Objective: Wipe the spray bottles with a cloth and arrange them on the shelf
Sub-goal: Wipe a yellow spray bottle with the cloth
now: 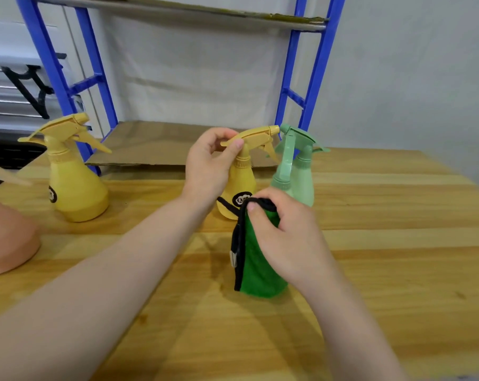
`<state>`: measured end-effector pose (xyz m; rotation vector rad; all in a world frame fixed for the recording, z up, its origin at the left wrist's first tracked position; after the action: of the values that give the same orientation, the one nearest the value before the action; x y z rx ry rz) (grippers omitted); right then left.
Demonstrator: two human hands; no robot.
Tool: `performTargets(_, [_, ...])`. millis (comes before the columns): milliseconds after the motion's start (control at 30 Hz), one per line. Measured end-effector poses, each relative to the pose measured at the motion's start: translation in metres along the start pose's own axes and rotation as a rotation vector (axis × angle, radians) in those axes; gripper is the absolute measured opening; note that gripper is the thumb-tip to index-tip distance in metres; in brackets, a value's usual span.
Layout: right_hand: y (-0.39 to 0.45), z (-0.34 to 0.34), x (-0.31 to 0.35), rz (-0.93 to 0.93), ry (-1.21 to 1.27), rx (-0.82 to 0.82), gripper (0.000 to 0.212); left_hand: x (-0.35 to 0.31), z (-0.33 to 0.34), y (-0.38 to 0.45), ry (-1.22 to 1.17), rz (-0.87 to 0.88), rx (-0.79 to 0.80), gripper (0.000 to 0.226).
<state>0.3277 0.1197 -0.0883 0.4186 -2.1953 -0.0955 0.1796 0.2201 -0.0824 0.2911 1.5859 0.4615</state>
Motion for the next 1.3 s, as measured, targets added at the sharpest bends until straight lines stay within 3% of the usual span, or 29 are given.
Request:
performTargets(200, [0.0,0.001,-0.005,0.007,0.007,0.012,0.011,0.009,0.004,0.002,0.039,-0.001,0.092,0.012])
performTargets(400, [-0.001,0.008,0.001,-0.004,0.074,0.042,0.005,0.011,-0.013,-0.007,0.2,-0.055,0.13,0.038])
performTargets(700, [-0.01,0.036,0.033,0.006,0.096,0.179,0.037,-0.024,-0.083,-0.083,0.414,-0.048,0.164,0.029])
performTargets(900, [-0.008,0.078,0.061,-0.036,0.198,0.191,0.051,-0.052,-0.174,-0.151,0.445,-0.058,-0.091,0.011])
performTargets(1100, [0.0,0.116,0.085,-0.107,0.375,0.129,0.039,-0.055,-0.268,-0.204,0.423,-0.128,-0.443,0.006])
performTargets(1200, [-0.001,0.126,0.096,-0.169,0.485,0.099,0.036,-0.057,-0.296,-0.205,0.504,-0.132,-0.546,0.026])
performTargets(1300, [-0.002,0.132,0.098,-0.191,0.58,0.059,0.034,-0.055,-0.306,-0.184,0.582,-0.189,-0.511,0.045])
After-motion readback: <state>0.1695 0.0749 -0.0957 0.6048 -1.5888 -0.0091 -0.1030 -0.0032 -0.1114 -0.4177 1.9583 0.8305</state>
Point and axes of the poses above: each hand's wrist, its own y-axis towards the middle knuckle, its own z-axis out of the palm, x = y × z, the point moved 8 cm from there along y, towards the middle knuckle, and after that the axes turned 10 degrees about x, right-handed, at the moved point
